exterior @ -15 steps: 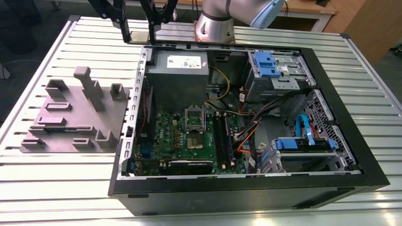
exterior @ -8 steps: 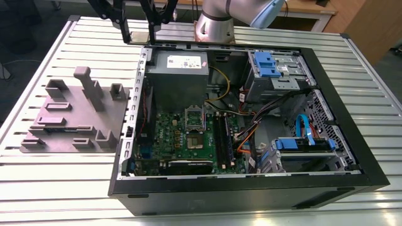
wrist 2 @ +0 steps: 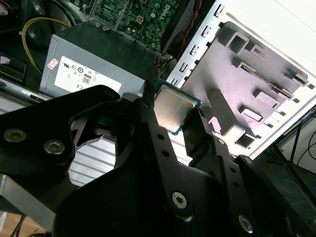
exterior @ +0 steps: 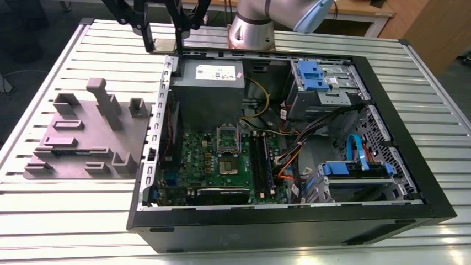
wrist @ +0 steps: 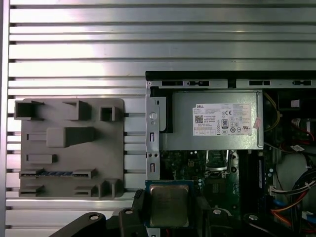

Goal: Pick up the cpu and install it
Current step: 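Pick up the cpu and move it towards the insertion slot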

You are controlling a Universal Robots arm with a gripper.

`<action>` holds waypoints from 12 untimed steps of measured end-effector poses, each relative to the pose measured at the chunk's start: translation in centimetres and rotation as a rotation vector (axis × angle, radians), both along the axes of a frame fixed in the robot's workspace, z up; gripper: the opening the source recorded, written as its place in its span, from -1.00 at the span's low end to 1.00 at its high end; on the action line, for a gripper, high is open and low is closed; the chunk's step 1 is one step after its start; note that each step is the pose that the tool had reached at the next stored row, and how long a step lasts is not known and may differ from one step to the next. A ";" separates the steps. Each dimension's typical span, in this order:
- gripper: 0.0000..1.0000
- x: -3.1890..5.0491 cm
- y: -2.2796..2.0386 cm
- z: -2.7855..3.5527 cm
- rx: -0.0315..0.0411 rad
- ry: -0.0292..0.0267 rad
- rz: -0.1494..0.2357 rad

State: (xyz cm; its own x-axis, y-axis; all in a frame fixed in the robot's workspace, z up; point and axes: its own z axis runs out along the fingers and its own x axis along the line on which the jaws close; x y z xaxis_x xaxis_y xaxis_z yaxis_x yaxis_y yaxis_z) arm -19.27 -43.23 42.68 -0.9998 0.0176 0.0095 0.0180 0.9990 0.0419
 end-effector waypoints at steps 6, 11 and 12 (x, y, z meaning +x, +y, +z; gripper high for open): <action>-0.06 0.66 -0.01 0.00 -0.0001 0.0000 0.000; -0.06 0.81 -0.40 0.00 -0.0005 0.0000 -0.001; -0.06 0.82 -0.50 0.00 -0.0007 0.0000 -0.001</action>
